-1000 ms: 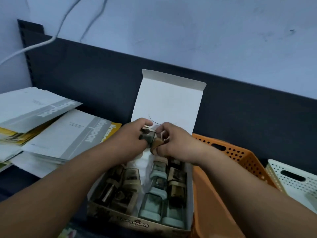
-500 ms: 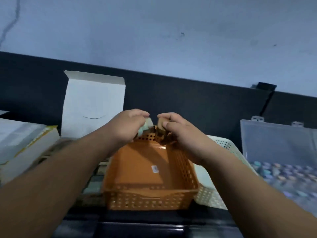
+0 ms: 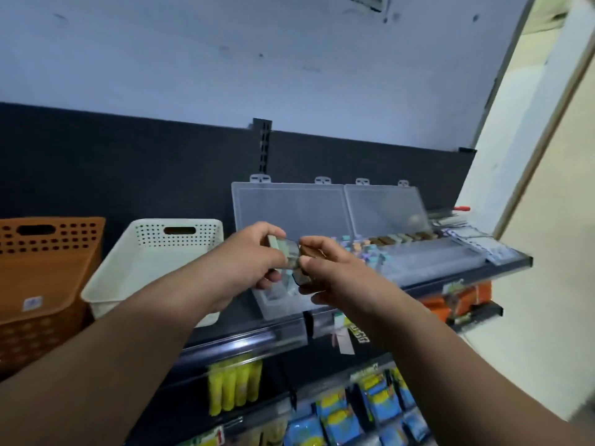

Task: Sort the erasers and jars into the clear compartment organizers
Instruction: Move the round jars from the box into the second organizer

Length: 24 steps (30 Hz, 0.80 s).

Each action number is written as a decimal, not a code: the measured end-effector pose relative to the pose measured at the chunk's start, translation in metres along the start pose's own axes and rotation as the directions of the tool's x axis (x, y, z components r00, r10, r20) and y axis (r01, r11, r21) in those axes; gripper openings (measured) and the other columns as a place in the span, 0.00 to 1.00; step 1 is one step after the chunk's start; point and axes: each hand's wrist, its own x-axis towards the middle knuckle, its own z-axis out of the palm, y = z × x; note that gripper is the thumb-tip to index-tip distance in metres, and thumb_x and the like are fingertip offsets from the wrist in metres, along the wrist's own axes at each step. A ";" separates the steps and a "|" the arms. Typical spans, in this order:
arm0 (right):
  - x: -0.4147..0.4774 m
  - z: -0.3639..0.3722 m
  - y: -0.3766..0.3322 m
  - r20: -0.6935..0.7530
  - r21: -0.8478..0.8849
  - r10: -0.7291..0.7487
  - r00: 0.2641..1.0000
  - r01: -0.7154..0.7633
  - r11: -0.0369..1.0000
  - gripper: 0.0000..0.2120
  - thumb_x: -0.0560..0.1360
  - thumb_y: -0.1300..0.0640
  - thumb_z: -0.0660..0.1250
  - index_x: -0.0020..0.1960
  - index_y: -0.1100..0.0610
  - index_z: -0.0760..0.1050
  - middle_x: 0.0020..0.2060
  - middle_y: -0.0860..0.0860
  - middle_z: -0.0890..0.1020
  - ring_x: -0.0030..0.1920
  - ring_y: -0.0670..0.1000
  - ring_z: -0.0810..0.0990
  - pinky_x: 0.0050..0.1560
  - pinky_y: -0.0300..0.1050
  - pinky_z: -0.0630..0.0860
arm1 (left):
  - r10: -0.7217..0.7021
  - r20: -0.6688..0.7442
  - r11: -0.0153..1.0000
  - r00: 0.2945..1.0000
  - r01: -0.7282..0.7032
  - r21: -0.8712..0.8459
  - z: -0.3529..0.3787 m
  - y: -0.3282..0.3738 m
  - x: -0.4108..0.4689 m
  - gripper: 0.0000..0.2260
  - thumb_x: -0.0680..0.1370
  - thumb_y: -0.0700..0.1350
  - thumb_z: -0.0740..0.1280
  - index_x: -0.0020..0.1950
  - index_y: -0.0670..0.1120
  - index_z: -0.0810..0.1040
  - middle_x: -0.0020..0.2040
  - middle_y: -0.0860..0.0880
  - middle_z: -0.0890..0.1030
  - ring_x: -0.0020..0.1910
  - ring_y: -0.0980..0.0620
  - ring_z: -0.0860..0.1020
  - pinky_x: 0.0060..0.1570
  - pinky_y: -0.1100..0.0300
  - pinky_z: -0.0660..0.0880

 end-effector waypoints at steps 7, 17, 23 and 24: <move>-0.024 -0.109 0.038 -0.155 0.039 0.047 0.987 -0.042 0.998 0.11 0.80 0.60 0.61 0.56 0.45 0.73 0.49 0.51 0.79 0.45 0.51 0.79 0.53 0.51 0.79 | 0.073 0.116 0.991 0.991 -0.084 0.100 0.108 0.034 0.051 0.17 0.71 0.40 0.72 0.57 0.46 0.72 0.48 0.42 0.80 0.40 0.46 0.80 0.44 0.48 0.79; 0.019 -0.231 0.067 -0.373 -0.263 0.020 0.928 -0.126 0.956 0.22 0.77 0.62 0.66 0.68 0.47 0.69 0.55 0.46 0.76 0.52 0.41 0.76 0.51 0.35 0.72 | 0.222 0.196 0.903 0.955 -0.278 0.328 0.180 0.052 0.170 0.18 0.71 0.48 0.74 0.59 0.52 0.74 0.53 0.53 0.77 0.50 0.54 0.76 0.45 0.61 0.74; 0.066 -0.293 0.077 -0.407 -0.378 0.009 0.913 -0.177 0.909 0.24 0.73 0.62 0.72 0.66 0.48 0.71 0.57 0.47 0.77 0.52 0.43 0.78 0.53 0.40 0.75 | 0.218 0.202 0.847 0.955 -0.288 0.447 0.202 0.056 0.229 0.20 0.71 0.48 0.74 0.61 0.51 0.74 0.56 0.53 0.76 0.52 0.52 0.75 0.51 0.58 0.73; 0.074 -0.301 0.081 -0.393 -0.398 0.007 0.920 -0.177 0.900 0.24 0.72 0.62 0.72 0.65 0.48 0.71 0.57 0.46 0.77 0.52 0.43 0.78 0.50 0.38 0.75 | 0.208 0.199 0.843 0.958 -0.279 0.460 0.206 0.054 0.236 0.19 0.71 0.48 0.74 0.60 0.52 0.75 0.55 0.53 0.76 0.52 0.52 0.75 0.50 0.58 0.73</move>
